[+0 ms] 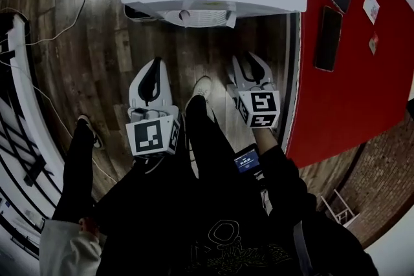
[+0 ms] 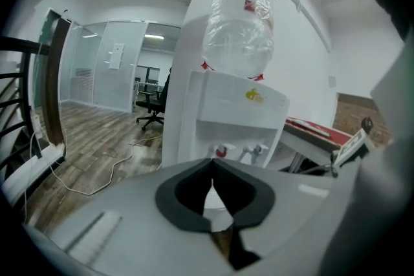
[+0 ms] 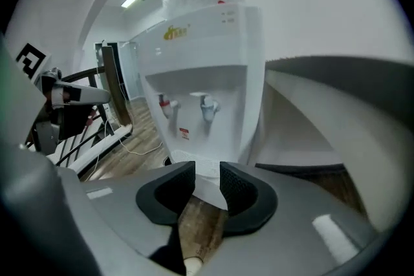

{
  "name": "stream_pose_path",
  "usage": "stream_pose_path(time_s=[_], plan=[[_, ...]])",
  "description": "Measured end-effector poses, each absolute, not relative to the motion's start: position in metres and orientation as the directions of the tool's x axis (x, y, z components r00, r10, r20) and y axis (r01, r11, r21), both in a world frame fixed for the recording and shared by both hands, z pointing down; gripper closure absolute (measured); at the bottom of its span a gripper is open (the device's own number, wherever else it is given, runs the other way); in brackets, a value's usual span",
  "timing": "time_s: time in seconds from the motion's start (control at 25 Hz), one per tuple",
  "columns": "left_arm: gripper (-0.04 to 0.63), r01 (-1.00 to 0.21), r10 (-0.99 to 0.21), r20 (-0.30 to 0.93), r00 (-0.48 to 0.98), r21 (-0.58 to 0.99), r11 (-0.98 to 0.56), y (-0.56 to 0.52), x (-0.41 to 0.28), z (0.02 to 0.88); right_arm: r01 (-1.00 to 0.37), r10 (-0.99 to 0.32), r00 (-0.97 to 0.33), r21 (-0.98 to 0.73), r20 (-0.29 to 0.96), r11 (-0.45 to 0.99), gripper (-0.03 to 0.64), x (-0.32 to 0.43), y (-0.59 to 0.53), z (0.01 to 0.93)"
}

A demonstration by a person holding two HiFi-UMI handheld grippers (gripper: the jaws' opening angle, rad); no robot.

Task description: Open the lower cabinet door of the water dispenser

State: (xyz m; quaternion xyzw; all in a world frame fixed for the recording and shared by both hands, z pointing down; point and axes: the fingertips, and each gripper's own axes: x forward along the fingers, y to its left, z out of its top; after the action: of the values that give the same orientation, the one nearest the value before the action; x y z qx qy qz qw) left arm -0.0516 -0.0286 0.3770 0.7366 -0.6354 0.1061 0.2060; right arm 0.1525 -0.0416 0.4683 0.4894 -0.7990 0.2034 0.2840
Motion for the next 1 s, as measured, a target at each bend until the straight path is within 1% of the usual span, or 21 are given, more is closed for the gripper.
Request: stream_pose_path(time_s=[0.16,0.32,0.44,0.56,0.68,0.8,0.88,1.0], plan=[[0.589,-0.98,-0.893,0.435,0.118,0.197,-0.034,-0.019,-0.072,0.394,-0.926,-0.648,-0.306,-0.06,0.697,0.373,0.502,0.16,-0.044,0.511],[0.588,-0.98,-0.879,0.462,0.115,0.195,-0.026,-0.004,-0.082,0.414,-0.943,-0.617,-0.267,-0.068,0.74,0.326,0.483,0.168,-0.042,0.547],[0.588,-0.98,-0.868,0.484,0.111,0.196,-0.016,0.006,-0.089,0.43,-0.953,-0.616,-0.237,-0.058,0.751,0.296,0.483,0.175,-0.045,0.565],[0.589,-0.98,-0.862,0.496,0.103,0.199,-0.003,0.012,-0.098,0.444,-0.968,-0.621,-0.211,-0.071,0.755,0.243,0.469,0.176,-0.05,0.578],[0.589,-0.98,-0.862,0.495,0.108,0.201,-0.008,0.016,-0.101,0.453,-0.986,-0.651,-0.167,-0.129,0.741,0.107,0.465,0.184,-0.059,0.586],[0.589,-0.977,-0.861,0.496,0.113,0.212,-0.006,0.017,-0.106,0.461,-0.975,-0.668,-0.148,-0.219,0.729,-0.023,0.465,0.186,-0.066,0.603],[0.588,-0.976,-0.858,0.501,0.114,0.216,-0.004,0.02,-0.109,0.466,-0.945,-0.677,-0.15,-0.305,0.721,-0.115,0.465,0.184,-0.07,0.618],[0.589,-0.976,-0.851,0.51,0.121,0.216,-0.009,0.025,-0.109,0.476,-0.85,-0.699,-0.172,-0.464,0.694,-0.251,0.463,0.184,-0.076,0.638]])
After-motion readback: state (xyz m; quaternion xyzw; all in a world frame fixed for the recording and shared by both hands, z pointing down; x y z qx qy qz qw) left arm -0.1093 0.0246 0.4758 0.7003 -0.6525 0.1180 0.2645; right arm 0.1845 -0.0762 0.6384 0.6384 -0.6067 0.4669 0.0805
